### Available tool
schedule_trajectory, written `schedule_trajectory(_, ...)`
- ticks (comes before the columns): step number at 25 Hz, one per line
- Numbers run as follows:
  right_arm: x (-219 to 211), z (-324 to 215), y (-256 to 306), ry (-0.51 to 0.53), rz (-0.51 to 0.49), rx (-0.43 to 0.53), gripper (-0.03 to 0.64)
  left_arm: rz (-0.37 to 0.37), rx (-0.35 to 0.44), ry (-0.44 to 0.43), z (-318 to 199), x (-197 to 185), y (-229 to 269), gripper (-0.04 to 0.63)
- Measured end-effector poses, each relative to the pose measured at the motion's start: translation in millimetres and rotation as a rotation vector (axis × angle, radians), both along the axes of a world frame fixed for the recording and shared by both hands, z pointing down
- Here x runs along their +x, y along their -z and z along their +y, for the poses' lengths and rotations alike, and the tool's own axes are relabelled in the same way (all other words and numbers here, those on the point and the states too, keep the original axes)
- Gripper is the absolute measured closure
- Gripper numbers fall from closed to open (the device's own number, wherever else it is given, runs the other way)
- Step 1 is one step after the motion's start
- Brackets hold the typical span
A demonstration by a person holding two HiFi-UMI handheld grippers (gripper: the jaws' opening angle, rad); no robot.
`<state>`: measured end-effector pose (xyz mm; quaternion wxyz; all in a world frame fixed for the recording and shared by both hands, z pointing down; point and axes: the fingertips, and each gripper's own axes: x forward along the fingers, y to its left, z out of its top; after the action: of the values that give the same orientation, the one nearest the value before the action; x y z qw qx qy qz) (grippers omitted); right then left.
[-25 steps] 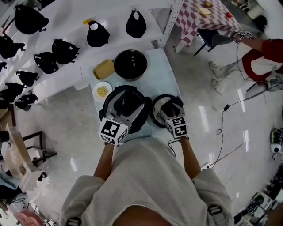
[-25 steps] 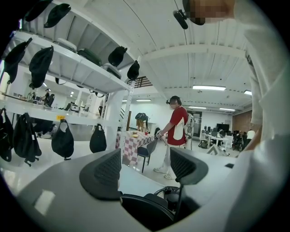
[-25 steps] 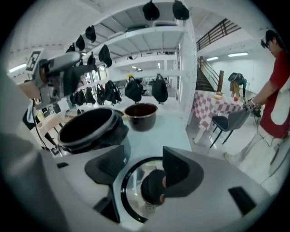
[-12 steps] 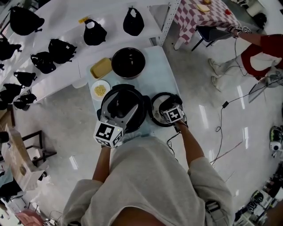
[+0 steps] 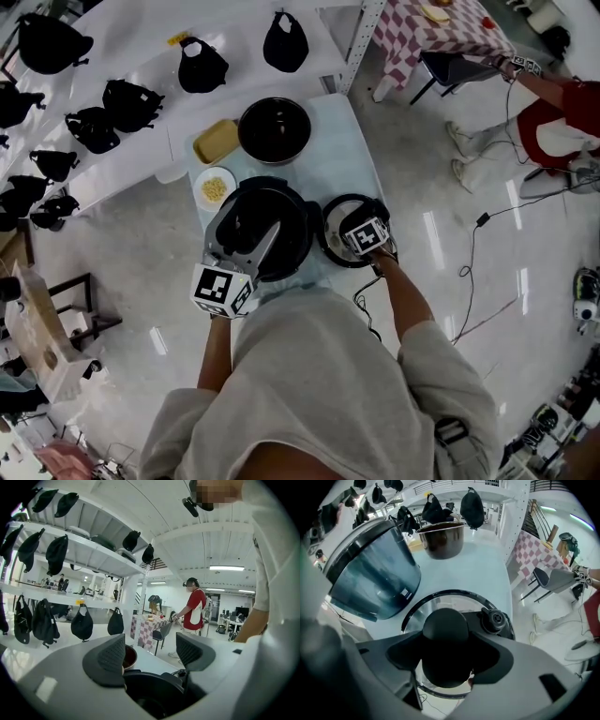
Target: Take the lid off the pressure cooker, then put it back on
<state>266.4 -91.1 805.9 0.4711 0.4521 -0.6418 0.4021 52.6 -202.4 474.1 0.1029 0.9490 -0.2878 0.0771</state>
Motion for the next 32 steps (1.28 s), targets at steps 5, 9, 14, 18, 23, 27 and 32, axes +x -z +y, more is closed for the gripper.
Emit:
schedule_trajectory(5, 0, 2, -1, 0.017, 0.002, -0.020, 0.342, -0.006, 0.001, -0.009, 4, 4, -1, 0.273)
schedule_trajectory(9, -2, -3, -1, 0.043, -0.004, -0.010, 0.345, -0.009, 0.003, -0.016, 4, 4, 0, 0.274)
schedule_trajectory(14, -8, 7, 13, 0.000, -0.052, -0.016, 0.345, -0.008, 0.005, -0.012, 6, 0, 2, 0.274)
schedule_trajectory(18, -3, 14, 39, -0.004, -0.044, 0.065, 0.345, -0.001, -0.001, -0.020, 8, 2, -1, 0.274)
schedule_trajectory(23, -4, 21, 76, 0.015, -0.062, 0.143, 0.345, 0.002, 0.010, -0.060, 10, 11, 2, 0.275)
schedule_trajectory(27, 1, 26, 108, 0.066, -0.036, 0.183, 0.345, 0.013, 0.013, -0.083, 13, 16, 3, 0.275)
schedule_trajectory(32, 11, 29, 143, 0.132, -0.034, 0.167, 0.345, 0.020, 0.011, -0.105, 15, 21, 3, 0.275)
